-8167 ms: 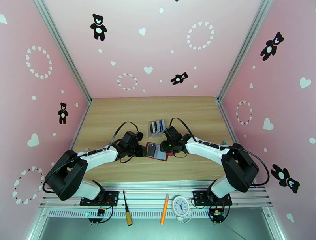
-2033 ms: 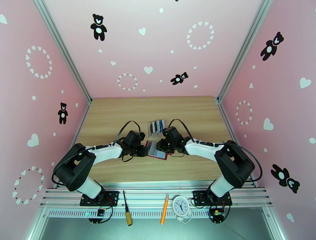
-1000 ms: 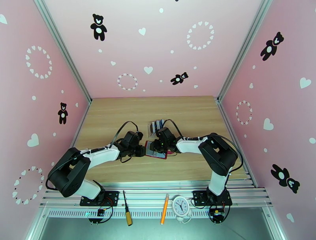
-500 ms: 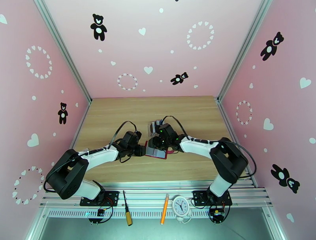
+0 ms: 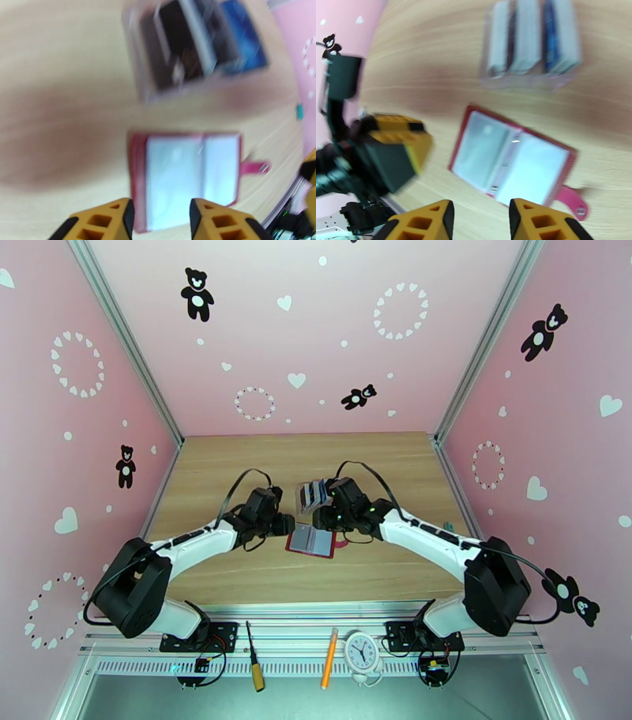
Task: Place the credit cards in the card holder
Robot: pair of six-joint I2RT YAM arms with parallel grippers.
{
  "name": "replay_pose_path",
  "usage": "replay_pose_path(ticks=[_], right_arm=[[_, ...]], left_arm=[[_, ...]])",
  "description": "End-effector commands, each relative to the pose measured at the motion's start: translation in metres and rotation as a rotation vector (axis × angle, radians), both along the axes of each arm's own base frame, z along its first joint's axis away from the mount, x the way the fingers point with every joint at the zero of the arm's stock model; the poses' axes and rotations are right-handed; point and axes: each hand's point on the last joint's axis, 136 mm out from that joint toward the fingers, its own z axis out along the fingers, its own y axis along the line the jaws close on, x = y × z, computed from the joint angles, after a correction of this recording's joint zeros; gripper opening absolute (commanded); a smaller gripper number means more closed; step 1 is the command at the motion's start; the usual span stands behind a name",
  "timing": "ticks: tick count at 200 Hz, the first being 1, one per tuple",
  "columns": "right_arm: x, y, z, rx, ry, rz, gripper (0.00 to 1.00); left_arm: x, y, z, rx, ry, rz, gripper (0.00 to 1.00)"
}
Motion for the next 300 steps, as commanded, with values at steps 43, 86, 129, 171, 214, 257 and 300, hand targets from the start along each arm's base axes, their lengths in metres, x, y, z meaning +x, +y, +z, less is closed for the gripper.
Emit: replay_pose_path(ticks=[43,86,129,171,214,257,300], right_arm=[[0.013,-0.035,0.014,-0.162,-0.050,-0.021,0.49],[0.027,-0.043,0.019,-0.251,-0.074,-0.024,0.49],[0.046,-0.046,0.022,-0.307,-0.074,-0.024,0.49],[0.066,-0.045,0.016,-0.319,-0.060,-0.035,0.49],[0.090,-0.044,0.010,-0.338,-0.042,-0.030,0.62],[0.108,-0.040,0.004,-0.360,-0.024,-0.019,0.65],[0.117,-0.034,-0.005,-0.366,-0.006,-0.010,0.65]], left_arm=[[0.061,-0.004,0.006,-0.036,0.017,0.097,0.47],[0.079,-0.009,-0.005,-0.106,0.038,0.103,0.47],[0.082,-0.016,-0.016,-0.147,0.036,0.077,0.47],[0.088,-0.015,-0.028,-0.174,0.041,0.076,0.47],[0.094,-0.017,-0.043,-0.233,0.093,0.072,0.47],[0.095,-0.022,-0.047,-0.254,0.111,0.063,0.47],[0.096,-0.015,-0.047,-0.260,0.107,0.085,0.47]])
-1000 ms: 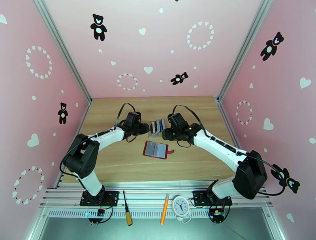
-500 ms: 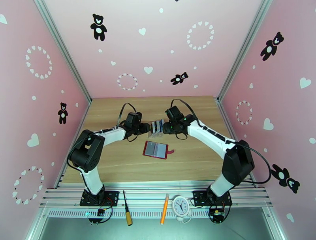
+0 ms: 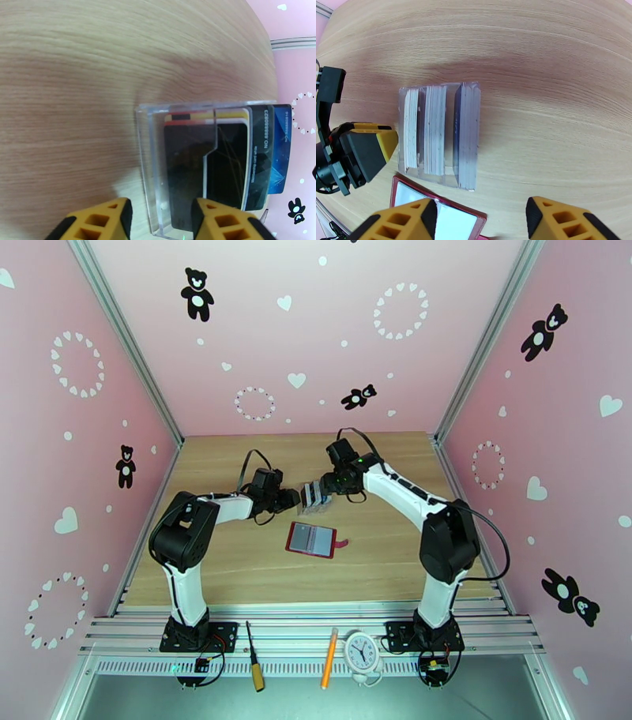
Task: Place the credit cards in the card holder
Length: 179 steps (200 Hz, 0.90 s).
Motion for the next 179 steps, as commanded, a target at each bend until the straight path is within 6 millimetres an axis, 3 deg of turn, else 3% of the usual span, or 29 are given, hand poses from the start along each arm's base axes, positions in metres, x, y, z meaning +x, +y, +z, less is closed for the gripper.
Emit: replay_pose_path(ticks=[1,94,179], right_arm=[[0.002,0.001,-0.005,-0.020,0.029,0.013,0.65],[0.010,0.004,-0.023,-0.069,0.061,0.042,0.62],[0.014,0.007,-0.035,-0.088,0.087,0.063,0.62]], left_arm=[[0.006,0.001,0.009,-0.041,-0.021,0.009,0.47],[0.007,-0.010,0.008,-0.121,-0.002,-0.018,0.48],[0.005,0.003,-0.020,0.008,0.088,0.004,0.46]])
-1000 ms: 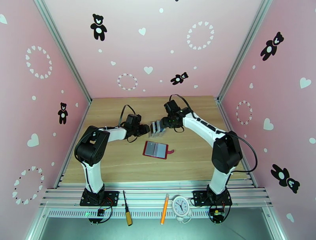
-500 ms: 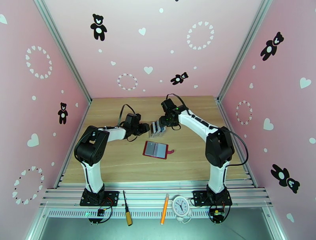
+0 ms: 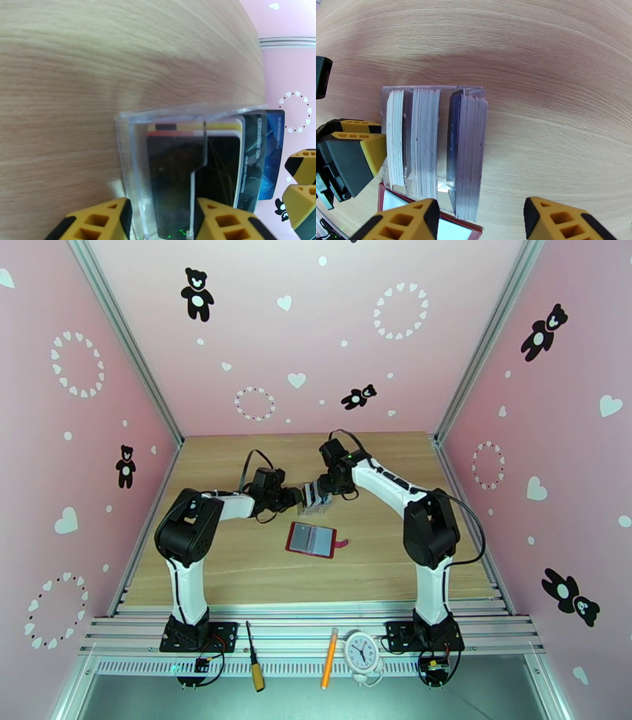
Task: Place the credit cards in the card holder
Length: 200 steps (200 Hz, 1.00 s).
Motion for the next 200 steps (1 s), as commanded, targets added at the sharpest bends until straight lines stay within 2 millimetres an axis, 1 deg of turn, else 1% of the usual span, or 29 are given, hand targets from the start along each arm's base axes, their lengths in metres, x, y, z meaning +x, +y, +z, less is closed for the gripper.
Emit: replay_pose_path(ticks=[1,43,56,94,129,170,200], right_arm=[[0.002,0.000,-0.004,-0.021,0.019,0.014,0.62],[0.003,0.005,-0.011,-0.066,0.023,0.037,0.62],[0.003,0.007,-0.014,-0.078,0.026,0.045,0.62],[0.005,0.013,-0.018,-0.081,0.033,0.054,0.61],[0.004,0.021,-0.022,-0.097,0.036,0.067,0.61],[0.008,0.011,-0.025,-0.169,0.014,0.044,0.60],[0.008,0.009,-0.029,-0.212,0.020,0.053,0.59]], left_arm=[[-0.003,0.014,-0.018,0.091,0.052,0.018,0.46],[-0.002,0.036,-0.018,0.221,0.040,0.063,0.43],[-0.002,0.039,-0.019,0.240,0.043,0.067,0.43],[-0.002,0.035,-0.022,0.225,0.056,0.055,0.43],[-0.002,0.032,-0.021,0.208,0.055,0.047,0.43],[-0.003,0.030,-0.022,0.201,0.060,0.042,0.43],[-0.004,0.030,-0.023,0.197,0.064,0.041,0.43]])
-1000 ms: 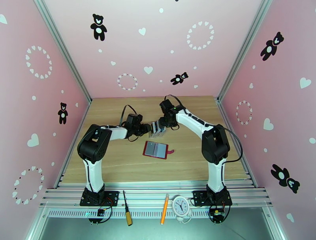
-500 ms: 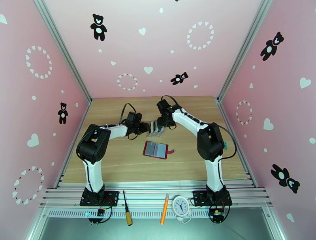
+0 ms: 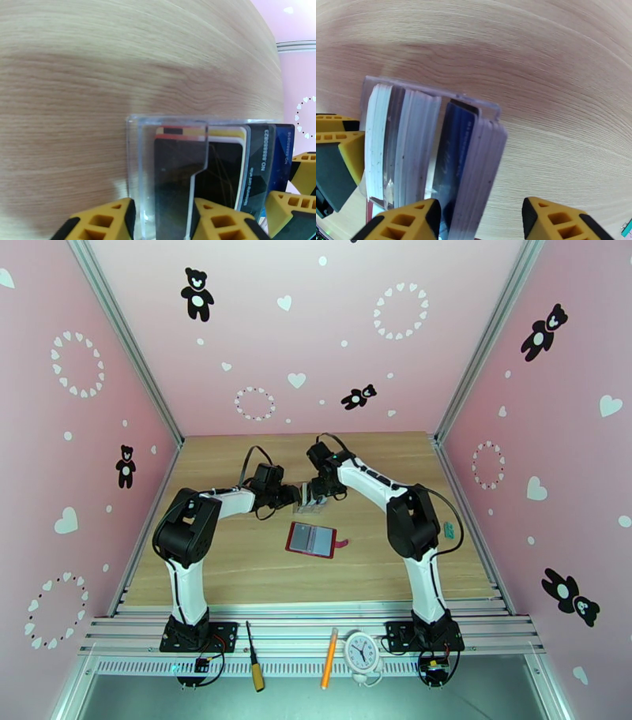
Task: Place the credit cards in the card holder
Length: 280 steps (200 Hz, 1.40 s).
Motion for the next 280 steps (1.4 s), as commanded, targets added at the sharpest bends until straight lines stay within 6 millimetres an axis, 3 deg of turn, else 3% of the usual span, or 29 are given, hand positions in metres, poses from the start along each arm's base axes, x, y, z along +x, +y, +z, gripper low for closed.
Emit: replay_pose_path(ticks=[1,80,144,231,280], right_arm=[[0.000,-0.007,-0.008,-0.082,0.010,0.001,0.59],[-0.001,-0.005,-0.011,-0.145,0.003,0.019,0.58],[0.003,-0.014,0.006,-0.180,-0.046,-0.001,0.56],[0.003,-0.021,0.006,-0.185,-0.041,-0.021,0.52],[0.003,-0.021,0.016,-0.169,-0.056,-0.019,0.47]], left_arm=[[-0.011,0.016,-0.023,0.071,0.082,0.026,0.43],[-0.012,0.014,-0.025,0.065,0.091,0.023,0.43],[-0.012,0.015,-0.025,0.068,0.092,0.025,0.43],[-0.013,0.015,-0.027,0.067,0.103,0.026,0.43],[-0.013,0.014,-0.027,0.062,0.105,0.023,0.42]])
